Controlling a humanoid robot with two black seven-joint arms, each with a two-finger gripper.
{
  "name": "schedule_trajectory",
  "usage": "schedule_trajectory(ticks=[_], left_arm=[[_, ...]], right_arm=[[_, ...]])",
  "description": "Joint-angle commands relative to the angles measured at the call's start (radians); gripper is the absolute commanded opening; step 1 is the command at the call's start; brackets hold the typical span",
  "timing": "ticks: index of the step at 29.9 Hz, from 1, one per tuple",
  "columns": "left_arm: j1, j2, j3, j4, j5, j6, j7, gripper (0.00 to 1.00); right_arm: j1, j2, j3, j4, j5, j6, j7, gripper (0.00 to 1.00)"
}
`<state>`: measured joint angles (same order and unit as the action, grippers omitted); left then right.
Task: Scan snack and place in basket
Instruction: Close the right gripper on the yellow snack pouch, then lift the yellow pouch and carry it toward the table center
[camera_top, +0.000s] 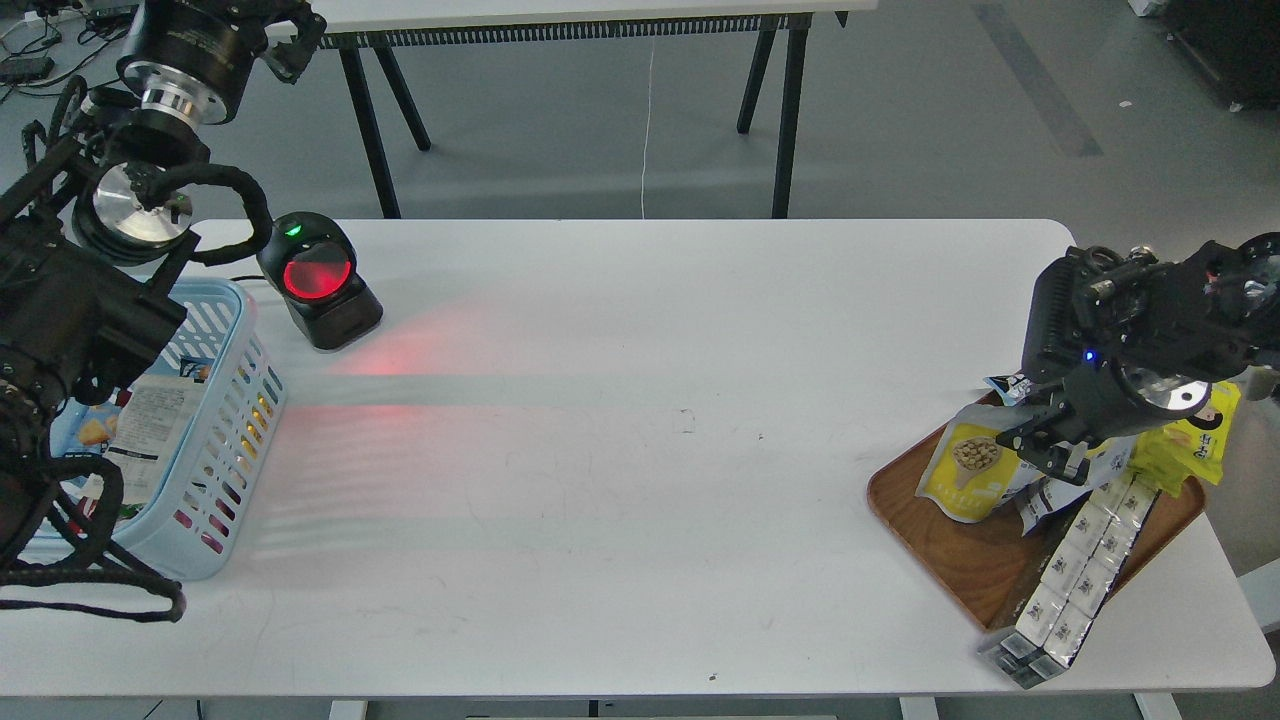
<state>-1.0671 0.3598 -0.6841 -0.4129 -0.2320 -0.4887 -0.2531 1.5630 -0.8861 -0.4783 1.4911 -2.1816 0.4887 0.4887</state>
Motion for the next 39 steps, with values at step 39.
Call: schedule_trajectory(ticks=[39], left_arm=[[-0.002, 0.019, 0.000, 0.000, 0.000, 0.000, 0.003, 1.00]], right_arm=[[0.114, 0.058, 0.265, 0.023, 0.000, 0.000, 0.000, 0.00]])
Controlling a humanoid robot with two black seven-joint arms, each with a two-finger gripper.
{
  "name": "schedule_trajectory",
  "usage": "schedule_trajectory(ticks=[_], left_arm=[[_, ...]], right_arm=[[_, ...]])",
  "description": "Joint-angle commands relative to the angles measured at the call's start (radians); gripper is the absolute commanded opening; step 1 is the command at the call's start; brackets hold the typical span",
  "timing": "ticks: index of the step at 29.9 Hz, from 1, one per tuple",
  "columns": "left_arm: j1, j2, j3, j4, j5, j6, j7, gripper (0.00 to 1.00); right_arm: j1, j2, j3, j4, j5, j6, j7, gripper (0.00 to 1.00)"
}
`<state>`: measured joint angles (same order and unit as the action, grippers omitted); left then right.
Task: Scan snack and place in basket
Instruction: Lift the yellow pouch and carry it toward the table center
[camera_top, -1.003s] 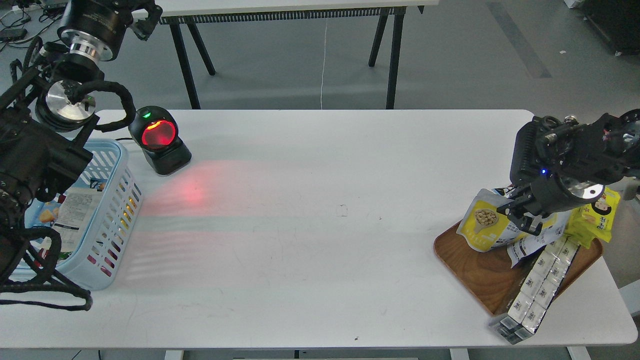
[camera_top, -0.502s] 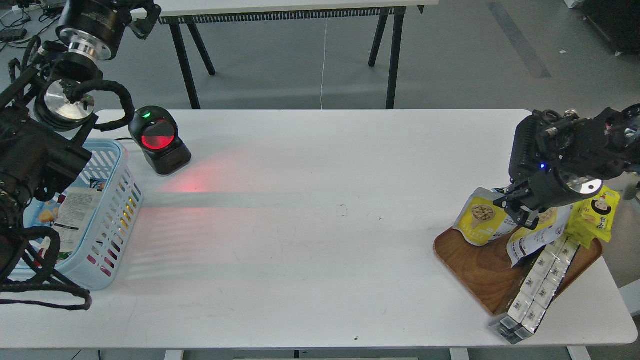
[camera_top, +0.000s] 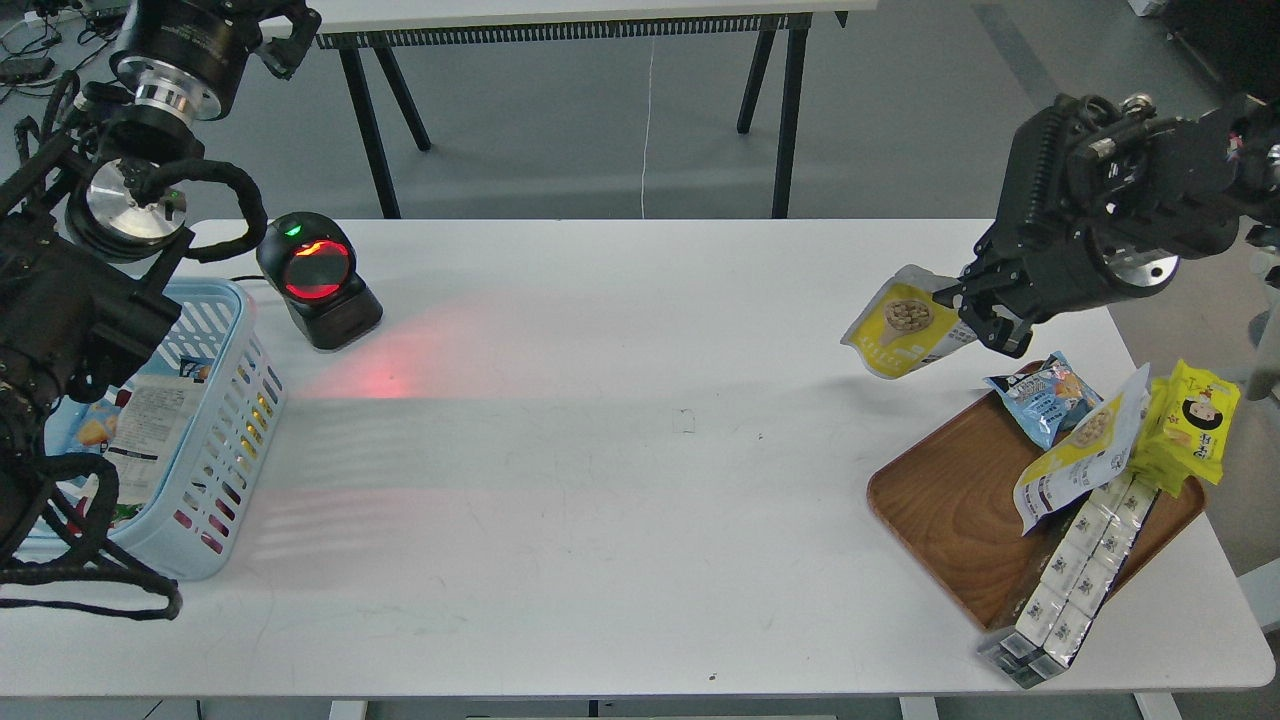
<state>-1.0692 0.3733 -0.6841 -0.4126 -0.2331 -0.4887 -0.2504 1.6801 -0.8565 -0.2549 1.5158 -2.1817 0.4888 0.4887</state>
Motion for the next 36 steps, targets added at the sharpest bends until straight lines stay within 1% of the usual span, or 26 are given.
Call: schedule_trajectory(ticks=[1, 14, 21, 28, 36], left_arm=[[0.000, 0.007, 0.000, 0.000, 0.001, 0.000, 0.000, 1.00], [0.002, 0.009, 0.002, 0.000, 0.001, 0.000, 0.000, 1.00], [0.003, 0.009, 0.002, 0.000, 0.001, 0.000, 0.000, 1.00], [0.003, 0.006, 0.000, 0.000, 0.001, 0.000, -0.001, 1.00], [0.008, 0.010, 0.000, 0.000, 0.001, 0.000, -0.003, 1.00]], right_arm=[[-0.007, 0.040, 0.055, -0.002, 0.000, 0.000, 0.000, 0.00], [-0.095, 0.223, 0.201, -0.005, 0.000, 0.000, 0.000, 0.00], [-0.131, 0.316, 0.204, -0.014, 0.000, 0.000, 0.000, 0.00], [-0.161, 0.404, 0.206, -0.083, 0.000, 0.000, 0.000, 0.00], [-0.207, 0.528, 0.204, -0.201, 0.000, 0.000, 0.000, 0.00]])
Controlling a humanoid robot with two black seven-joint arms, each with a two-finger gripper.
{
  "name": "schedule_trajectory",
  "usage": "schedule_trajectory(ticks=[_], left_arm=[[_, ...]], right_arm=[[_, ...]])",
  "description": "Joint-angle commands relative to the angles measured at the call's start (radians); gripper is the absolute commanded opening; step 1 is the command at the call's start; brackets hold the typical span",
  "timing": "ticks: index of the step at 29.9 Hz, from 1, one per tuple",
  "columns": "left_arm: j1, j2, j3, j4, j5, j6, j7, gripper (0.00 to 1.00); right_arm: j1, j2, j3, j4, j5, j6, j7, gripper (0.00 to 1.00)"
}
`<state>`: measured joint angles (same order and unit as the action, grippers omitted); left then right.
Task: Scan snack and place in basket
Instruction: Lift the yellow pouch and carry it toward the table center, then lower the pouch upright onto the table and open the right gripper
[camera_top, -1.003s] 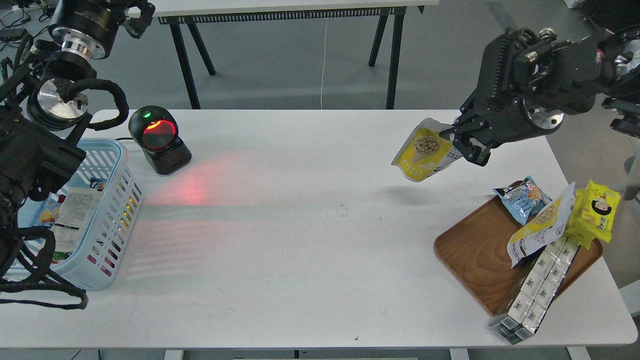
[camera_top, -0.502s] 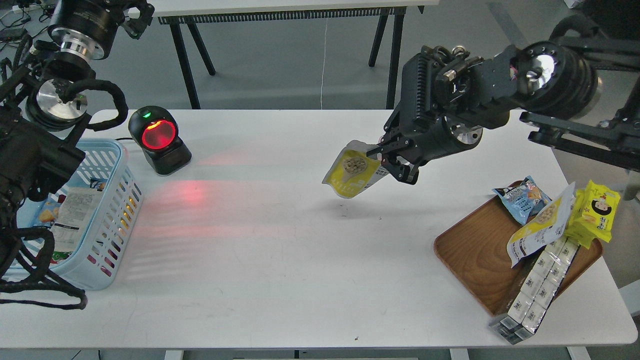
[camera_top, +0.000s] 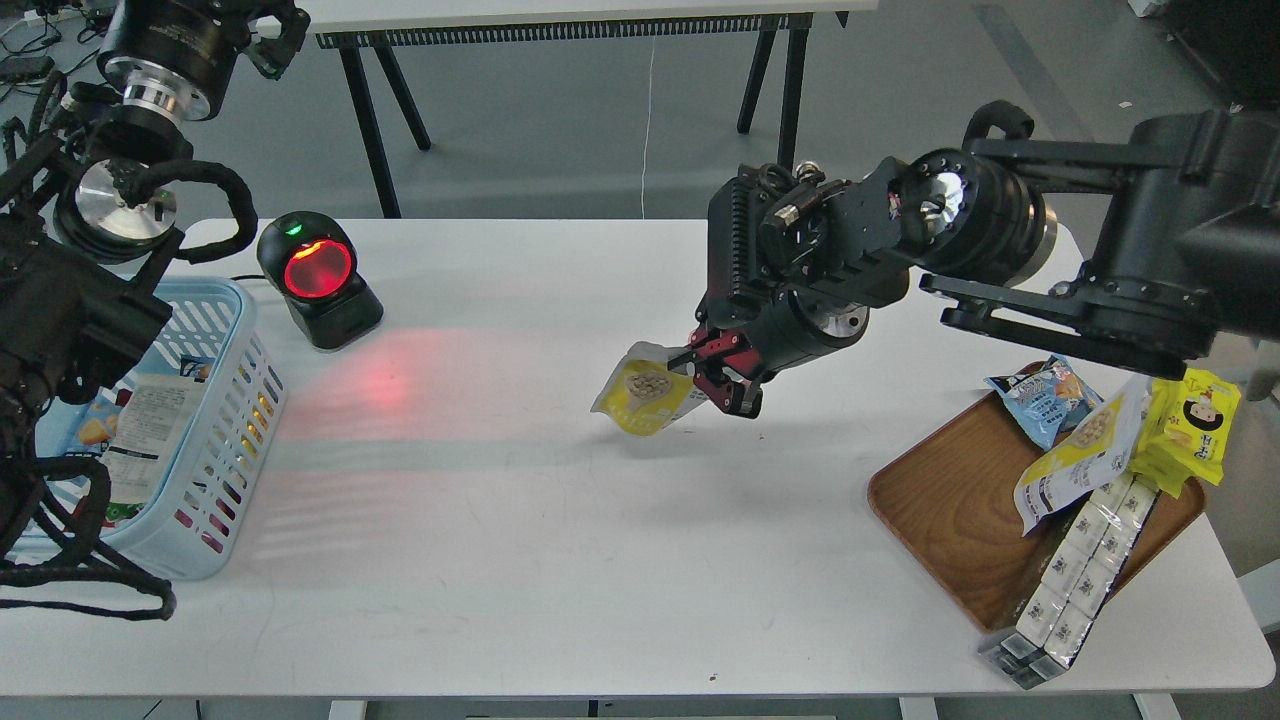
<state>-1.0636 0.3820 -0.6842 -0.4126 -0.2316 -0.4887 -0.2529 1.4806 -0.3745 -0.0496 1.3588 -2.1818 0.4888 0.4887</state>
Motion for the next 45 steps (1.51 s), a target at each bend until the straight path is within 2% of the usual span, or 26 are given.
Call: schedule_trajectory(ticks=[1, 35, 40, 45], left_arm=[[0.002, 0.002, 0.000, 0.000, 0.000, 0.000, -0.002, 1.00], [-0.001, 0.000, 0.000, -0.003, -0.002, 0.000, -0.003, 1.00], [-0.001, 0.002, 0.000, -0.003, -0.002, 0.000, -0.003, 1.00], [-0.004, -0.002, 0.000, -0.003, -0.002, 0.000, -0.003, 1.00]], right_arm=[[-0.008, 0.057, -0.001, -0.056, 0.000, 0.000, 0.000, 0.00], [-0.056, 0.065, -0.012, -0.063, 0.000, 0.000, 0.000, 0.01], [-0.057, 0.060, -0.004, -0.063, 0.000, 0.000, 0.000, 0.10], [-0.060, 0.060, -0.004, -0.061, 0.000, 0.000, 0.000, 0.12]])
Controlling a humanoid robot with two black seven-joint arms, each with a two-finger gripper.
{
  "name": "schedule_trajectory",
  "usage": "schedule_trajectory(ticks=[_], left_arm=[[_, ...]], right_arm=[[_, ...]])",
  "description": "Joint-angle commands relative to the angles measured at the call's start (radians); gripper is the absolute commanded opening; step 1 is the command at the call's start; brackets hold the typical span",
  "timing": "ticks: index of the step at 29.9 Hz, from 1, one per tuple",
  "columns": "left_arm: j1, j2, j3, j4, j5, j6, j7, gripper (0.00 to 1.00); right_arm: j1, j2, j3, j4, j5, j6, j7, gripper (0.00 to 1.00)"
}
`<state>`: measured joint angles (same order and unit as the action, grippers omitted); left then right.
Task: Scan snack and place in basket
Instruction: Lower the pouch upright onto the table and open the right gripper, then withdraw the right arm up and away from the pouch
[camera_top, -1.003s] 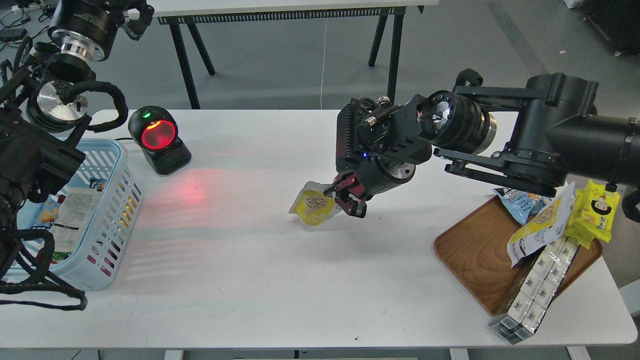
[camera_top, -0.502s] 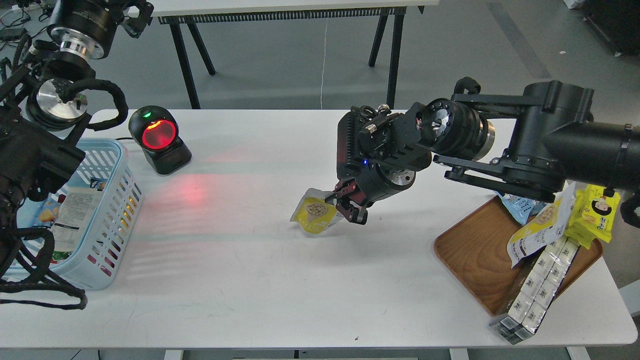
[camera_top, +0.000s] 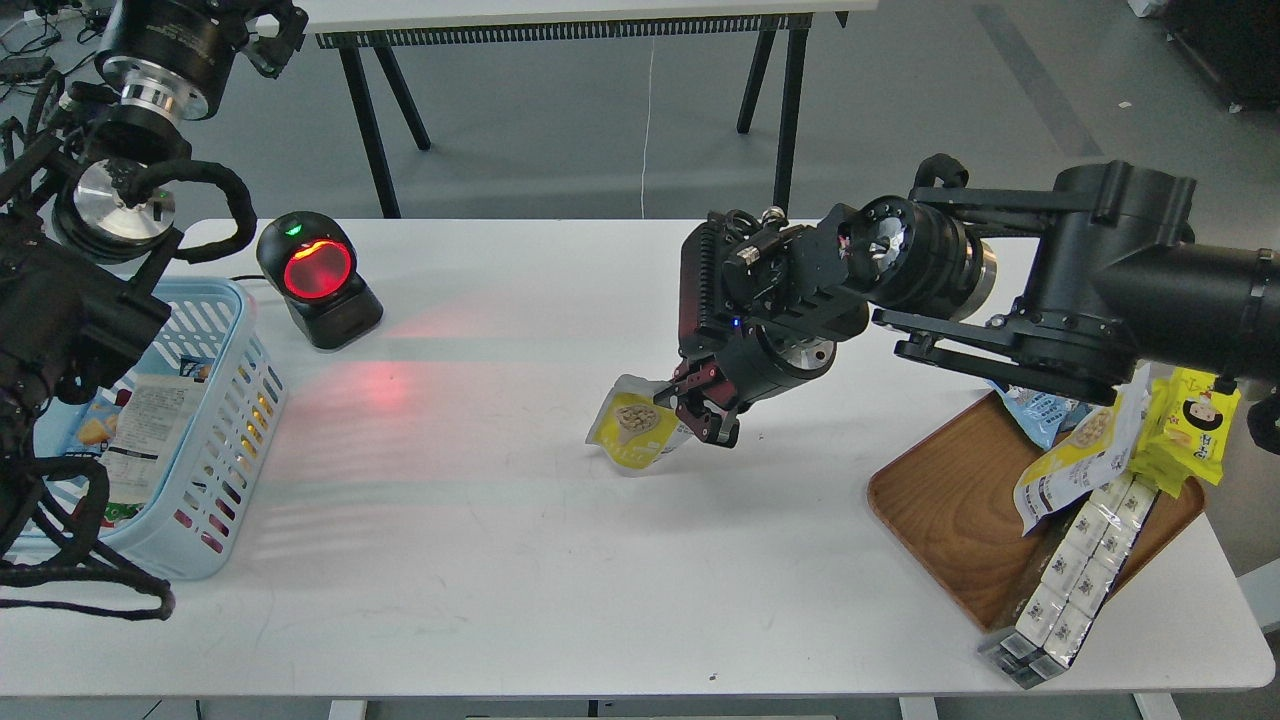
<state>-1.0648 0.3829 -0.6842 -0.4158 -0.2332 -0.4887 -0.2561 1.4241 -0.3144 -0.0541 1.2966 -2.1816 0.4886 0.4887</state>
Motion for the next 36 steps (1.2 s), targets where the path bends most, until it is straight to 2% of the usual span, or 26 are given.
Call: schedule_trajectory(ticks=[1, 6, 8, 10, 14, 15, 20, 23, 25, 36], left_arm=[[-0.003, -0.002, 0.000, 0.000, 0.000, 0.000, 0.000, 1.00], [-0.003, 0.001, 0.000, 0.000, 0.000, 0.000, 0.000, 1.00], [-0.003, 0.002, 0.000, 0.000, 0.000, 0.000, 0.000, 1.00], [-0.003, 0.004, 0.000, 0.000, 0.000, 0.000, 0.002, 1.00], [-0.001, 0.004, 0.000, 0.000, 0.000, 0.000, 0.001, 1.00], [-0.001, 0.004, 0.000, 0.000, 0.000, 0.000, 0.003, 1.00], [-0.003, 0.024, 0.000, 0.000, 0.002, 0.000, 0.008, 1.00], [-0.018, 0.047, 0.011, -0.003, 0.011, 0.000, 0.041, 0.99], [-0.052, 0.044, 0.037, -0.003, 0.044, 0.000, 0.066, 0.99], [-0.075, 0.085, 0.054, -0.044, 0.133, 0.000, 0.083, 0.99]], right_arm=[[-0.004, 0.000, 0.000, 0.001, 0.000, 0.000, 0.000, 0.12], [-0.002, -0.002, 0.003, 0.009, 0.000, 0.000, 0.000, 0.13], [0.001, -0.006, 0.008, 0.019, 0.000, 0.000, 0.000, 0.18], [0.007, -0.023, 0.023, 0.042, 0.000, 0.000, 0.000, 0.32], [0.010, -0.098, 0.039, 0.110, 0.000, 0.000, 0.000, 0.85], [0.009, -0.115, 0.059, 0.122, 0.000, 0.000, 0.000, 0.93], [-0.002, -0.167, 0.203, 0.122, 0.000, 0.000, 0.000, 0.95], [-0.001, -0.190, 0.259, 0.115, 0.022, 0.000, 0.000, 0.99], [-0.002, -0.215, 0.283, 0.089, 0.098, 0.000, 0.000, 0.99], [-0.028, -0.273, 0.372, -0.140, 0.572, 0.000, 0.000, 0.99]])
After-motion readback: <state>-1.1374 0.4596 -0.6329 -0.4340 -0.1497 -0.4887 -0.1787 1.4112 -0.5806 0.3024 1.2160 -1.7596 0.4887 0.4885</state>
